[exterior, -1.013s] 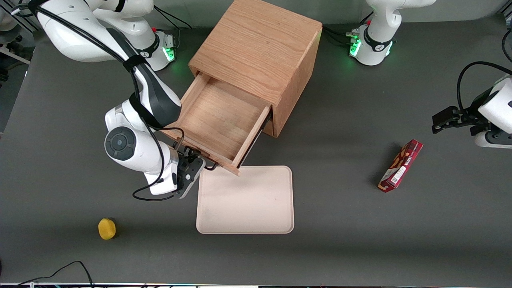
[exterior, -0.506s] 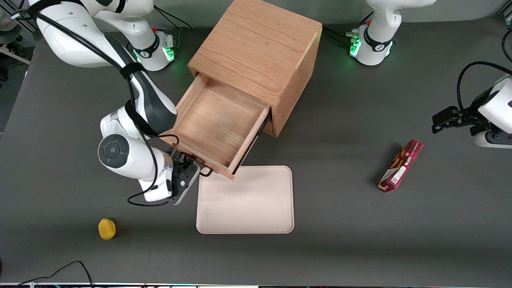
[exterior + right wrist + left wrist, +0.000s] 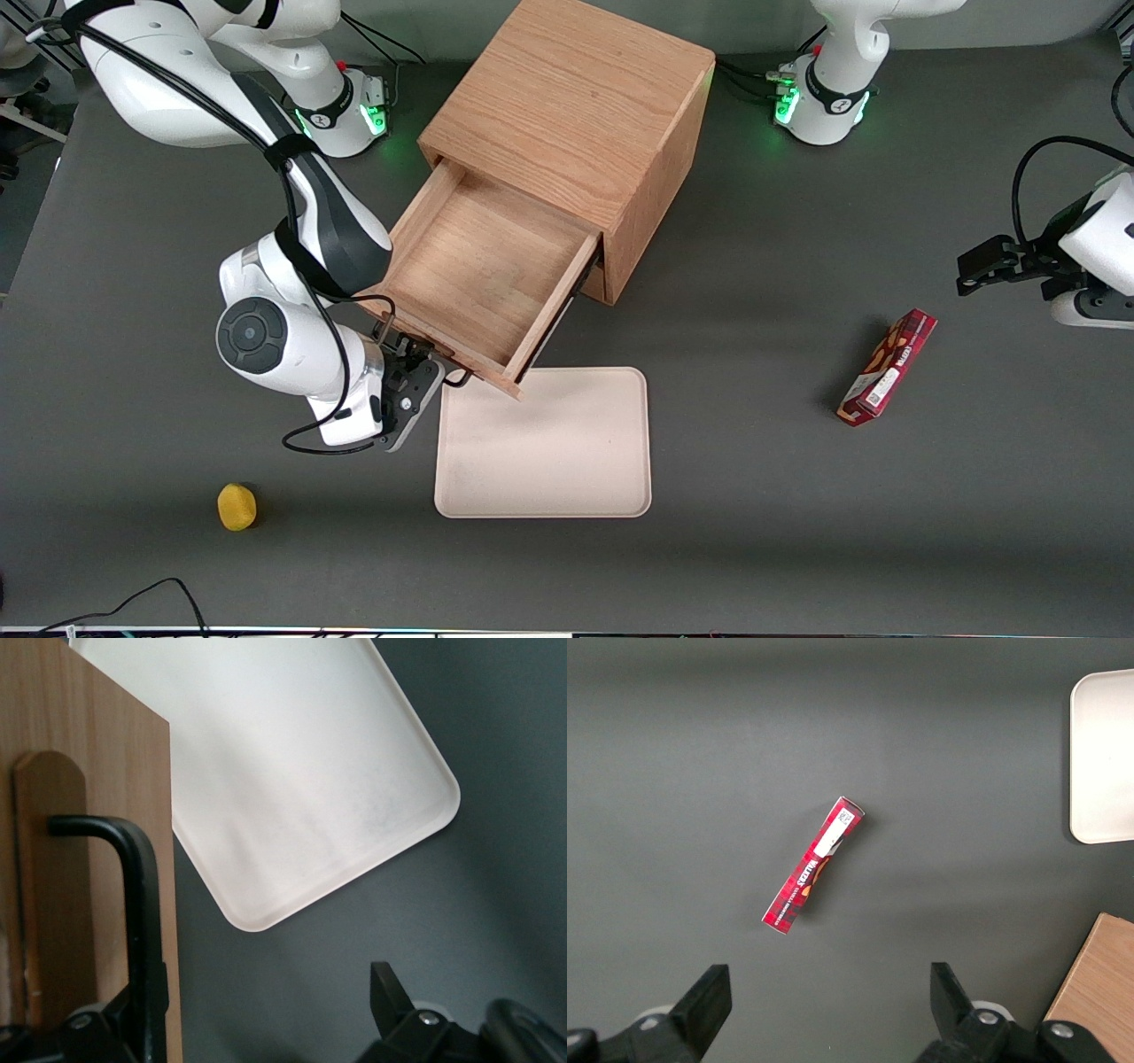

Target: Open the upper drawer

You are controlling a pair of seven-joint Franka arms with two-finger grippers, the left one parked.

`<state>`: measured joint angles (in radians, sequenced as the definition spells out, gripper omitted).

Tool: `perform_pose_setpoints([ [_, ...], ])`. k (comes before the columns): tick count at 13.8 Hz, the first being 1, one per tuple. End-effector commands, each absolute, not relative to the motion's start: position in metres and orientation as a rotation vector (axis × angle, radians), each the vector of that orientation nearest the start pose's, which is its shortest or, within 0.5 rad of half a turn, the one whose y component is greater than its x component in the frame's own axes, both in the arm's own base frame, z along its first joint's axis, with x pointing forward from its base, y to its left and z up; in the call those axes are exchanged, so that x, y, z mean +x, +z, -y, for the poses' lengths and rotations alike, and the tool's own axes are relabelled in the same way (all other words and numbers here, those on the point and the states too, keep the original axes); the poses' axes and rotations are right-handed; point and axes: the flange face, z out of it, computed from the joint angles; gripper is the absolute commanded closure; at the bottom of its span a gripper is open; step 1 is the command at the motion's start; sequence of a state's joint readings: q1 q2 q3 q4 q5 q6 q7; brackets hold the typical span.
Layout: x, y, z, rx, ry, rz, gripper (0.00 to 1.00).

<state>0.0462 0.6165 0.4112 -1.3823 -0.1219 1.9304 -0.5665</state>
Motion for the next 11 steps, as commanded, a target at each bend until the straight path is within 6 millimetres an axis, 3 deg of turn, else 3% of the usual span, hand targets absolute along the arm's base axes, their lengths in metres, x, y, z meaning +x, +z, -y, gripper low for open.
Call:
perform_pose_setpoints([
  [1, 0.682, 0.364, -0.233, -2.675, 0.080, 1.524, 0.00],
  [6, 0.680, 0.388, -0.239, -2.680, 0.108, 1.500, 0.00],
  [11, 0.672, 0.400, -0.249, -2.705, 0.136, 1.436, 0.00],
])
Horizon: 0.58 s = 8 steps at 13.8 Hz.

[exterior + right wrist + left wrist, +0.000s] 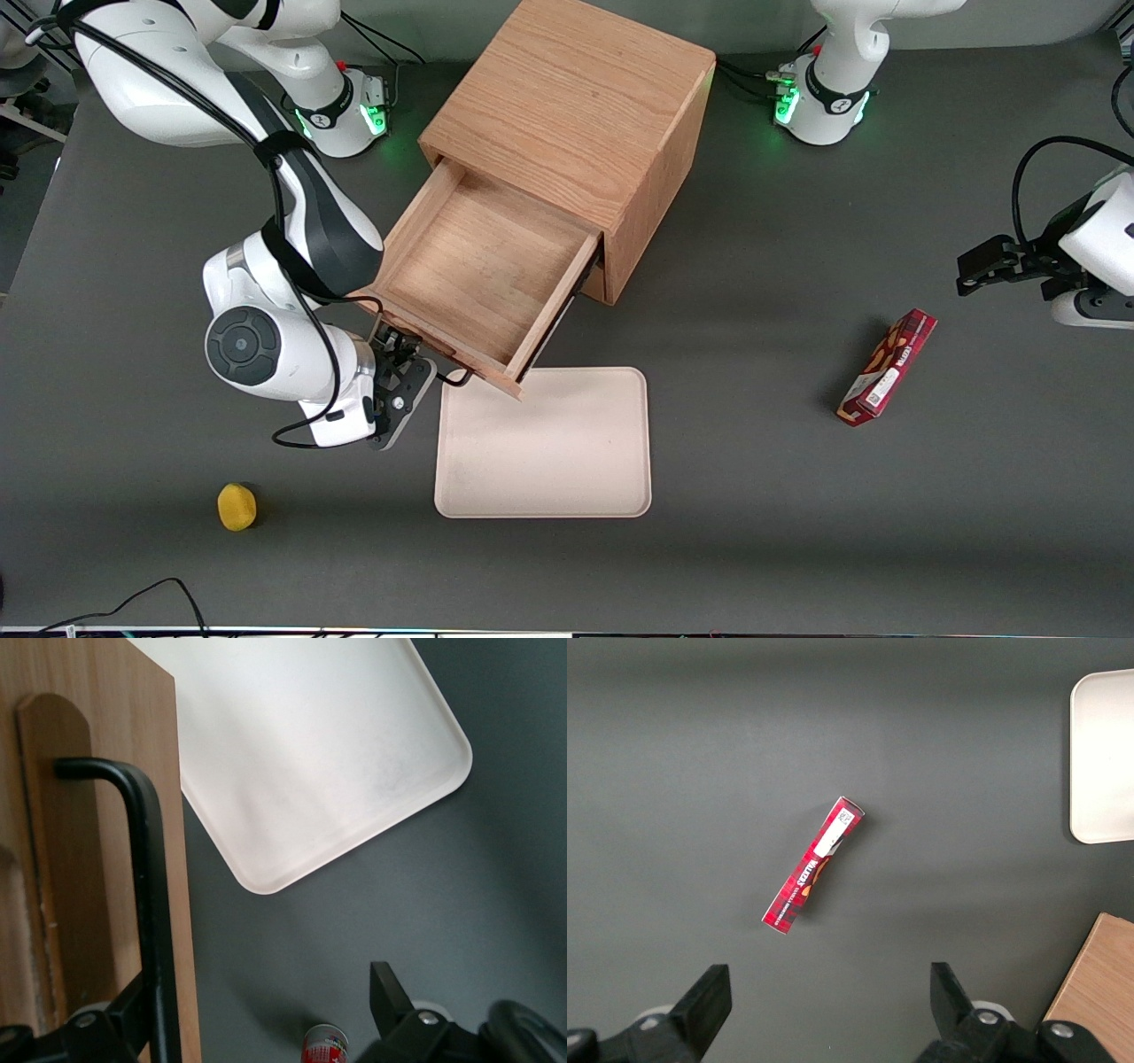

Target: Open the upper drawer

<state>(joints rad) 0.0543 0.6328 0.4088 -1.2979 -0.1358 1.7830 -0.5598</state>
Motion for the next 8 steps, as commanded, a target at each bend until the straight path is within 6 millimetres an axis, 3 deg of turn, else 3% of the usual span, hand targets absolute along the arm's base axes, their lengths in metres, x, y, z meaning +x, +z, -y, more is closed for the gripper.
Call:
perform_pose_setpoints([
  [1, 0.668, 0.403, -0.259, -2.706, 0.141, 1.439, 0.00],
  [5, 0.663, 0.429, -0.269, -2.705, 0.162, 1.404, 0.00],
  [8, 0.661, 0.460, -0.263, -2.710, 0.174, 1.392, 0.00],
])
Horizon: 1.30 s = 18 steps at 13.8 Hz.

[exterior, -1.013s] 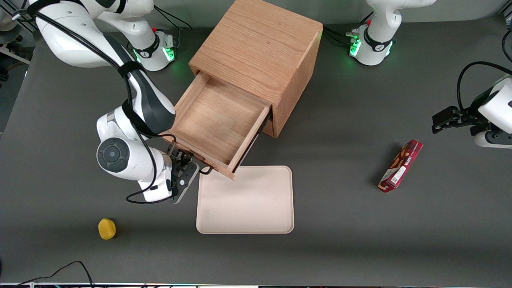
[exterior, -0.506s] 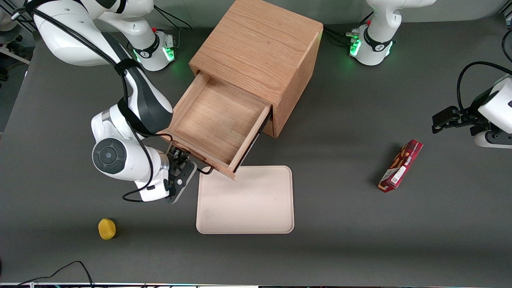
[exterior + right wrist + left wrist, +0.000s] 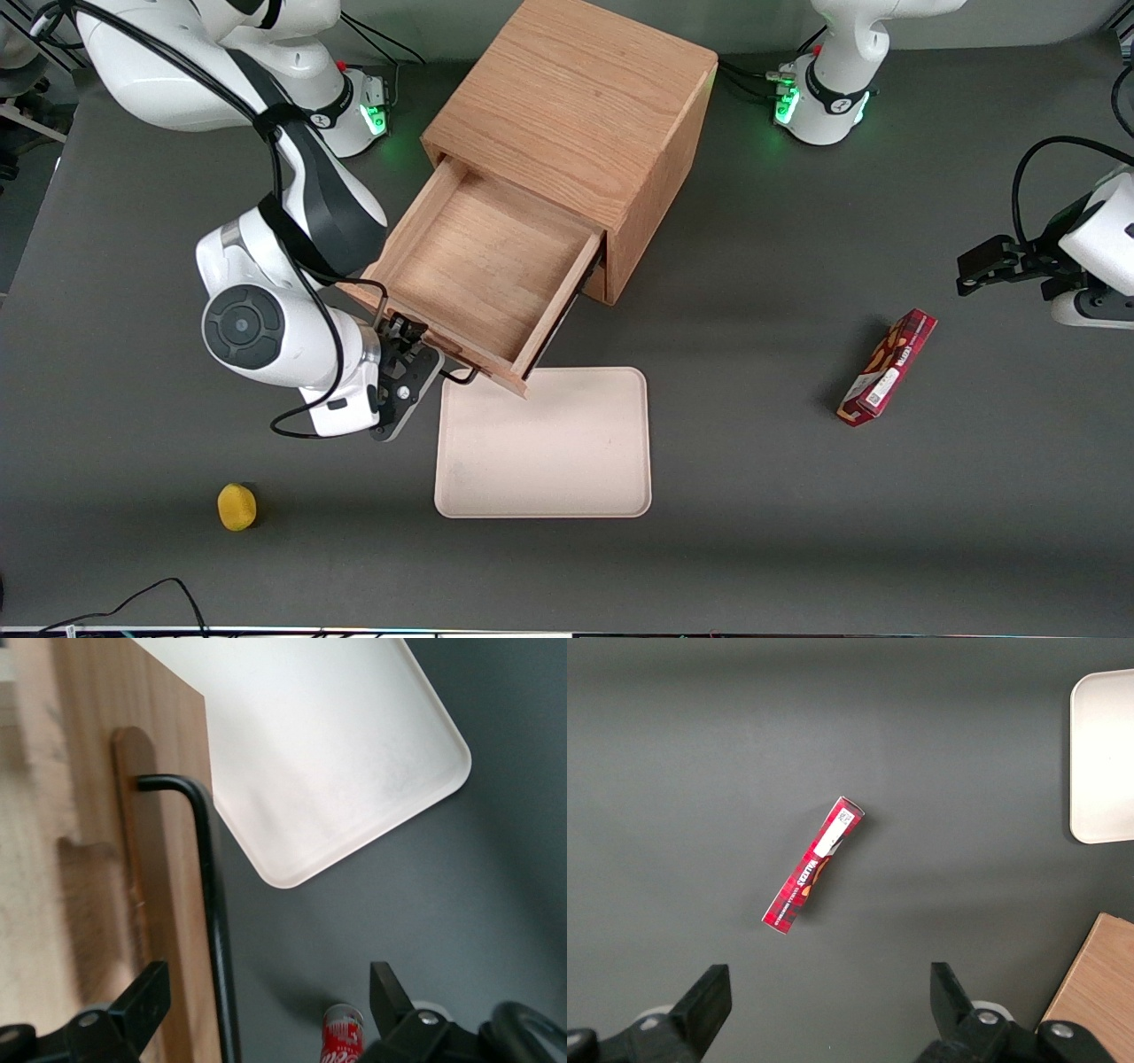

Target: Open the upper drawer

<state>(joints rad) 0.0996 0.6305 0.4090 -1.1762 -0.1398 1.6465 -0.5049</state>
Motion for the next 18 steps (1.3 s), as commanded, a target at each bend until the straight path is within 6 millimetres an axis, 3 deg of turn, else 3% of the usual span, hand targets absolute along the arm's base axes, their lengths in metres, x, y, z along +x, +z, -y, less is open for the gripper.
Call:
perform_pose_setpoints([
  [1, 0.656, 0.472, -0.261, -2.717, 0.177, 1.397, 0.00],
  [5, 0.625, 0.552, -0.242, -2.805, 0.130, 1.279, 0.00],
  [8, 0.609, 0.600, -0.195, -2.869, 0.103, 1.132, 0.00],
  [13, 0.574, 0.642, -0.114, -2.957, 0.060, 0.747, 0.00],
  [18, 0.516, 0.674, -0.065, -3.020, 0.021, 0.497, 0.00],
])
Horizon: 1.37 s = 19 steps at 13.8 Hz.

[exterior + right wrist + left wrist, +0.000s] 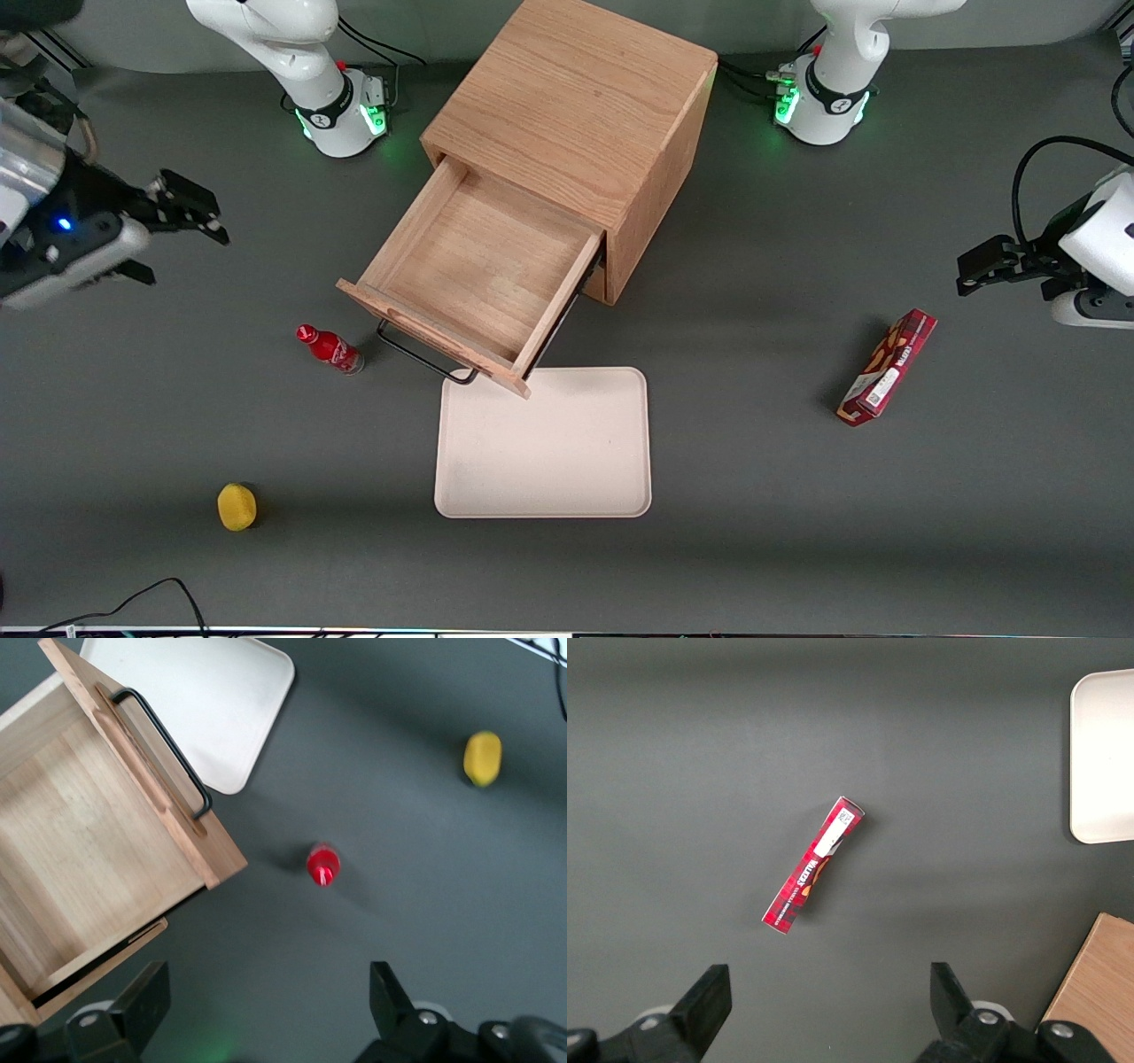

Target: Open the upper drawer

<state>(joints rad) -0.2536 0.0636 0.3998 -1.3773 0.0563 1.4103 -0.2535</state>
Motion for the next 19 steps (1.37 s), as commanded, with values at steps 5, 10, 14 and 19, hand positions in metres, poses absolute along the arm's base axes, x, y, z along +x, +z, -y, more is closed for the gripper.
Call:
perform_pose_setpoints([
  [5, 0.510, 0.676, 0.010, -3.009, 0.056, 0.289, 0.01],
  [10, 0.507, 0.683, -0.011, -3.060, 0.059, 0.243, 0.00],
  [14, 0.507, 0.680, -0.031, -3.076, 0.078, 0.243, 0.00],
  [19, 0.507, 0.675, -0.039, -3.059, 0.101, 0.234, 0.00],
])
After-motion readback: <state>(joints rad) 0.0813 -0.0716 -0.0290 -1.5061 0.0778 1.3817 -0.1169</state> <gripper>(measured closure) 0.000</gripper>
